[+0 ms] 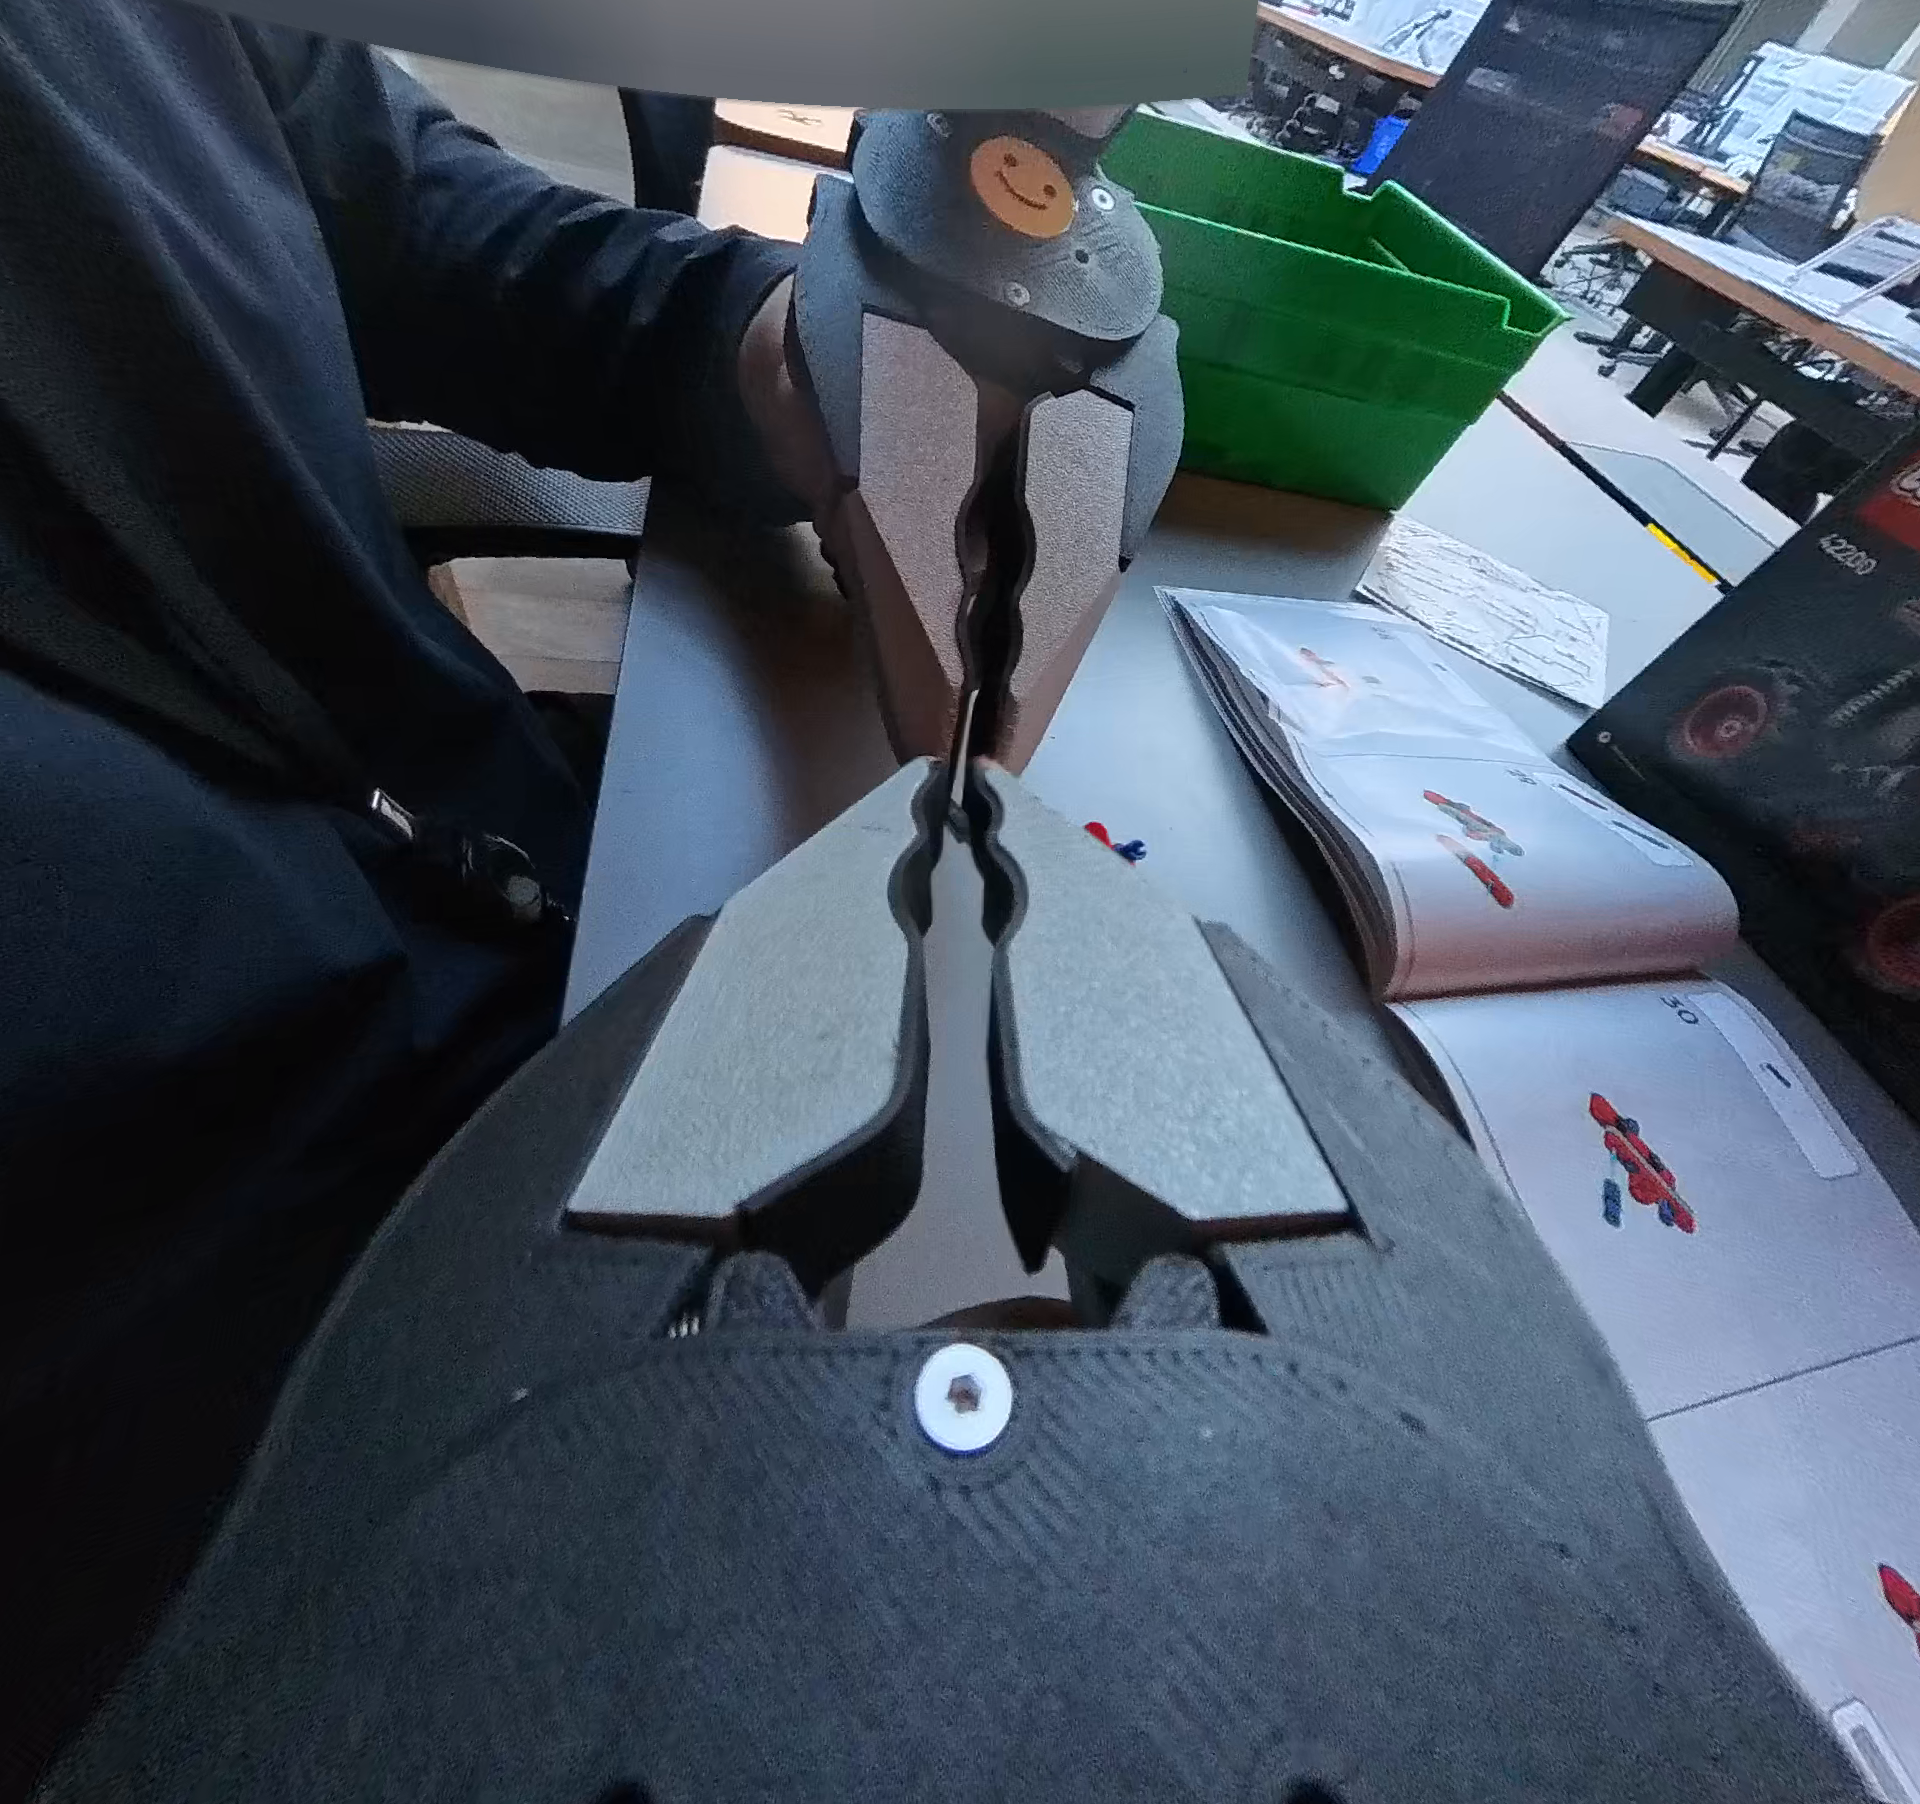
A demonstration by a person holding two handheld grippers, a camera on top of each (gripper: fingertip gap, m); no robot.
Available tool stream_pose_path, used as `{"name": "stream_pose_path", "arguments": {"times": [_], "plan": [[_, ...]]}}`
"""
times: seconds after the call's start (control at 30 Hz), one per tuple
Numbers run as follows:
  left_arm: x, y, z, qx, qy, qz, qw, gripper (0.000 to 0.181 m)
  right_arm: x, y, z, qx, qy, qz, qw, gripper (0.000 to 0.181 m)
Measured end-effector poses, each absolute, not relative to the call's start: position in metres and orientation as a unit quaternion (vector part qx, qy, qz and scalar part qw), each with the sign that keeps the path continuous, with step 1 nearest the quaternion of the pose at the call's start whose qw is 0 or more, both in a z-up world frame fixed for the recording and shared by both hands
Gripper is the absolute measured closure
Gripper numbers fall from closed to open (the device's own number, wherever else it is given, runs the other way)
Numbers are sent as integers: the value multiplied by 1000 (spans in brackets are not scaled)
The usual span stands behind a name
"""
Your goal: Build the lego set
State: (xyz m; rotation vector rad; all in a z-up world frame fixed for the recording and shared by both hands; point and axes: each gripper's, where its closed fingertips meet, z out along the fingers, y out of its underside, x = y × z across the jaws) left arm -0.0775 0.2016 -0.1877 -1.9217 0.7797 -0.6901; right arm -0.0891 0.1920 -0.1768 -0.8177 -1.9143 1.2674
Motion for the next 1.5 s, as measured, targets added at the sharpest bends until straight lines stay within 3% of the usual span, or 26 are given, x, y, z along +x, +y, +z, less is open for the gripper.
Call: {"name": "stream_pose_path", "arguments": {"times": [0.1, 0.97, 1.23, 1.5], "plan": [[-77, 202, -184, -775, 319, -279, 469, 180, -89, 193, -174, -320, -728, 500, 342, 174], [-79, 204, -176, -764, 308, -283, 491, 179, -90, 197, -164, -326, -712, 511, 354, 180], [-88, 210, -178, -778, 287, -270, 490, 170, -95, 213, -164, -367, -690, 514, 353, 181], [-131, 225, -202, -841, 231, -166, 460, 159, -97, 252, -182, -412, -698, 402, 426, 181]]}}
